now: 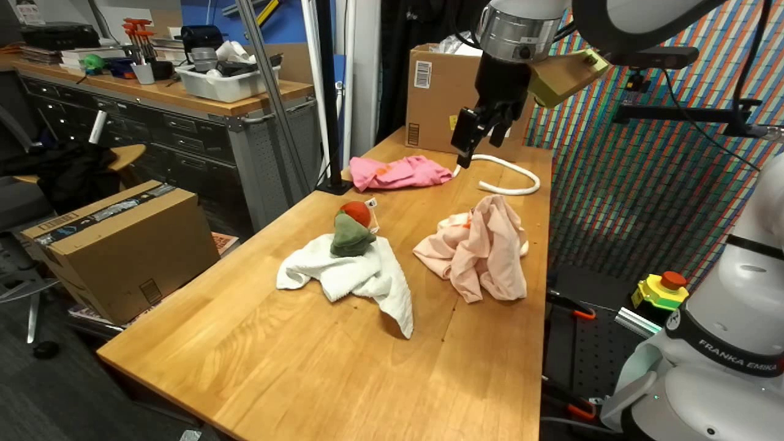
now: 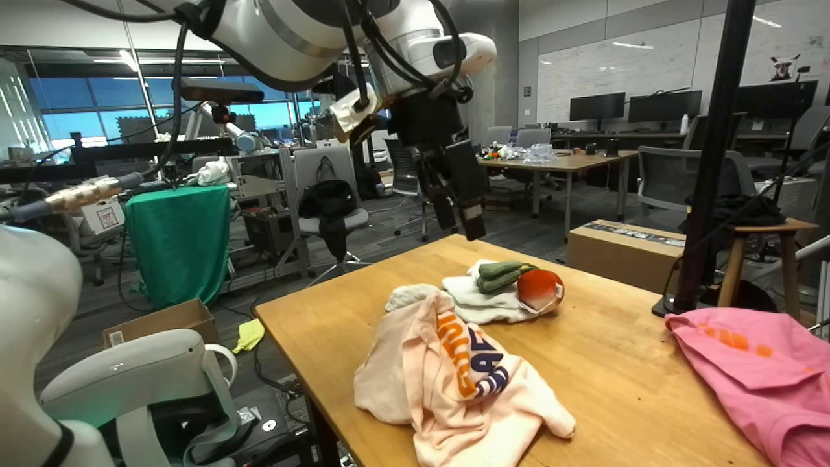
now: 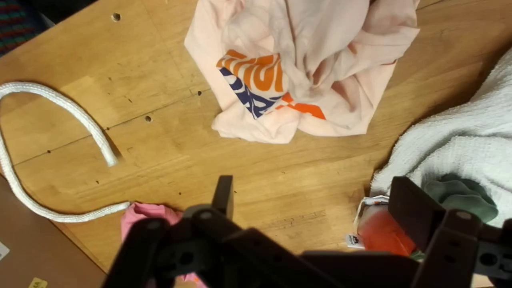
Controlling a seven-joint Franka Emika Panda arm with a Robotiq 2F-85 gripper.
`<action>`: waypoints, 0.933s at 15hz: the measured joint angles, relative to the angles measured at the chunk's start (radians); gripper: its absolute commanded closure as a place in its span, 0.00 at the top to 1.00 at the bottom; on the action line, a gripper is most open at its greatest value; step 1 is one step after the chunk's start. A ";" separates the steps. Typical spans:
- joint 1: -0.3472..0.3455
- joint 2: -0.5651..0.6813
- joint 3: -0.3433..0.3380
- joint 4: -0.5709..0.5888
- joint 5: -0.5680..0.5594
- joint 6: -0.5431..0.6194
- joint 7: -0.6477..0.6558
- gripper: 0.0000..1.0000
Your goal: Separate the items on the table.
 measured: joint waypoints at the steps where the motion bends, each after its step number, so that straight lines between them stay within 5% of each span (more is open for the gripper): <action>1: 0.007 0.008 0.004 0.005 0.002 0.010 -0.002 1.00; 7: 0.086 0.122 0.009 0.086 0.068 0.012 -0.084 1.00; 14: 0.158 0.348 0.038 0.340 0.063 -0.227 -0.207 1.00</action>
